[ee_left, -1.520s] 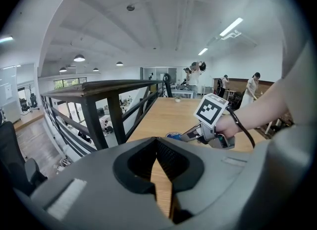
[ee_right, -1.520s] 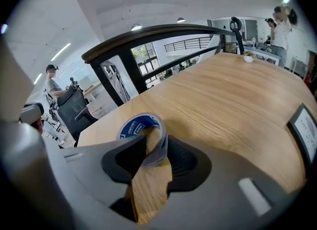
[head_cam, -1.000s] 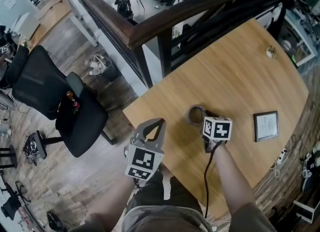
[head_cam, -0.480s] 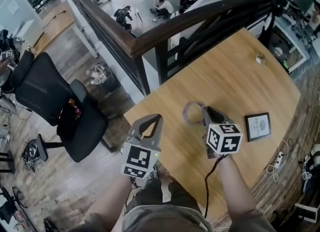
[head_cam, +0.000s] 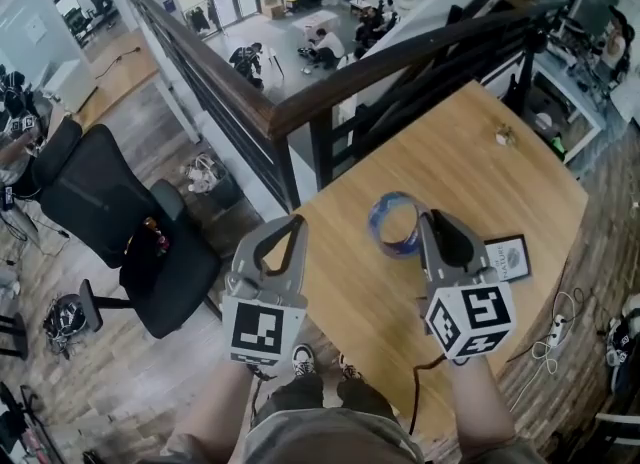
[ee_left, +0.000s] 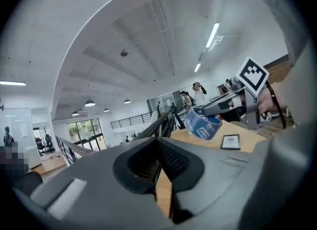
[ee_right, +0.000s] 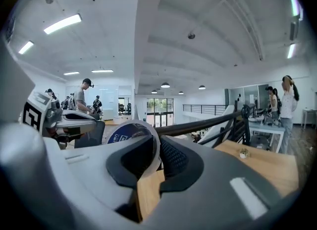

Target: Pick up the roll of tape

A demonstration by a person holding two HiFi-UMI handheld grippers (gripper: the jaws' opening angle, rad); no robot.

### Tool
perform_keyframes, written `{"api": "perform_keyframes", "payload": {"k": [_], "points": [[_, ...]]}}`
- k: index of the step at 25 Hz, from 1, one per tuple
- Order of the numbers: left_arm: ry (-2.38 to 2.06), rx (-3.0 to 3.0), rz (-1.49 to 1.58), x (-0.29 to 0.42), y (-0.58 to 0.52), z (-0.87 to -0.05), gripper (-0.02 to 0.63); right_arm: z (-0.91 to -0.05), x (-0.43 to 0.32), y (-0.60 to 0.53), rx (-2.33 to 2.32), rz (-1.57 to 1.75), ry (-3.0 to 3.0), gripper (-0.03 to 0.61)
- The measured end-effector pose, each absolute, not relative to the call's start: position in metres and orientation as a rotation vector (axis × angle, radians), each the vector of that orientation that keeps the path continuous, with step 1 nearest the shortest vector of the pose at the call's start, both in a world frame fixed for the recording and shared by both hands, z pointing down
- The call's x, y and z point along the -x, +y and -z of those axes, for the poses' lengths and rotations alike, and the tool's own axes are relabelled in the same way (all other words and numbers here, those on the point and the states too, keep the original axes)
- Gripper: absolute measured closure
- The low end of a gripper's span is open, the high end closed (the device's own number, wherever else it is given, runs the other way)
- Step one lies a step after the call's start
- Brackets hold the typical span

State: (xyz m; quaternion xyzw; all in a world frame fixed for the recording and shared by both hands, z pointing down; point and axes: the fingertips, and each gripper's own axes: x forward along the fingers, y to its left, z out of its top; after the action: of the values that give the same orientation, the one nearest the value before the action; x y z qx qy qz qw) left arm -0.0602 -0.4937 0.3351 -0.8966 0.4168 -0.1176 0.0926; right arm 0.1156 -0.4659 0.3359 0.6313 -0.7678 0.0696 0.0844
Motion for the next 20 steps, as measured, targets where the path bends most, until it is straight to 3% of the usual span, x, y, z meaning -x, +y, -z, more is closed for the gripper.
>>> {"api": "perform_keyframes", "payload": {"k": [9, 20], "points": [[1.276, 2.609, 0.198, 0.085, -0.455, -0.281, 0.612, -0.261, -0.098, -0.406, -1.979, 0.109, -2.306, 0.525], [1.209, 2.517, 0.167, 0.104, -0.415, -0.270, 0.612, -0.266, -0.084, -0.363, -2.007, 0.083, -2.325, 0.525]]}}
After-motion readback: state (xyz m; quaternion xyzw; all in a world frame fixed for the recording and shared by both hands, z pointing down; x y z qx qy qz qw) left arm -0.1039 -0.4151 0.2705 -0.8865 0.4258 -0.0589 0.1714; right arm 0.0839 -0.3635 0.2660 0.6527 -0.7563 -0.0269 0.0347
